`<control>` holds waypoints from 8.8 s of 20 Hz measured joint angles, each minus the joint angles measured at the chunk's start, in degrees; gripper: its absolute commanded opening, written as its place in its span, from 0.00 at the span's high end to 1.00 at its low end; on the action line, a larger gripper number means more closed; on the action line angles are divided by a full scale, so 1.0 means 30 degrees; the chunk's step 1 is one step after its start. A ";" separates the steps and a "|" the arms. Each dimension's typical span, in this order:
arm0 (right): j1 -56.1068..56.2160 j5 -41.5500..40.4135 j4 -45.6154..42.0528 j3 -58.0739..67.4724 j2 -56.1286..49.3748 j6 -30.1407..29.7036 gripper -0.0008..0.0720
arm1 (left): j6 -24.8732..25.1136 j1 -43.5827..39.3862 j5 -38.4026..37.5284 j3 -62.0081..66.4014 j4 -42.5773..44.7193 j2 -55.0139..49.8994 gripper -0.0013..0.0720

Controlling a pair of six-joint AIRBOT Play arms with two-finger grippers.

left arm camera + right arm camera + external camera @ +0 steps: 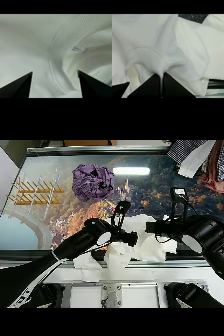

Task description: Fold the clothes and pants, and hang the long-sleeved shirts on hangers.

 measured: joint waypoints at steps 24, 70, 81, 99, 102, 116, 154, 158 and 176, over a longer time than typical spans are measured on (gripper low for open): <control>-0.1923 0.9173 0.2011 1.0273 -0.4211 -0.6870 0.96 | 0.4095 0.3279 -0.9092 0.4379 0.1341 0.4510 0.95; 0.0597 0.8524 -0.1166 1.0244 -0.5595 -0.6375 0.96 | 0.5938 0.7053 -1.0703 0.4954 -0.0022 0.3082 0.95; 0.1494 0.7074 0.2674 0.5122 -0.4976 -0.4852 0.96 | 0.5501 0.4080 -0.8808 -0.1523 -0.0386 0.3504 0.95; 0.1545 0.6681 0.3053 0.4991 -0.4969 -0.4707 0.96 | 0.5872 1.0040 -0.8327 0.0262 -0.0597 0.7504 0.11; 0.1537 0.6827 0.2965 0.4983 -0.4976 -0.4707 0.96 | 0.5865 1.1009 -0.8276 0.0270 -0.0539 0.7956 0.11; 0.1537 0.6776 0.2980 0.4991 -0.4969 -0.4707 0.96 | 0.7963 1.5176 -0.7002 0.0277 0.0590 0.4532 0.11; 0.1537 0.6768 0.2980 0.4991 -0.4969 -0.4707 0.96 | 0.8575 2.0276 -0.1290 0.5923 1.0593 -1.0389 0.95; 0.1537 0.6768 0.2980 0.4983 -0.4976 -0.4707 0.96 | 0.8604 2.0130 -0.2215 0.5887 1.0353 -0.8320 0.95; 0.1537 0.6776 0.2980 0.4983 -0.4969 -0.4707 0.96 | 2.2119 1.6801 -1.0120 0.5923 0.1690 0.1829 0.95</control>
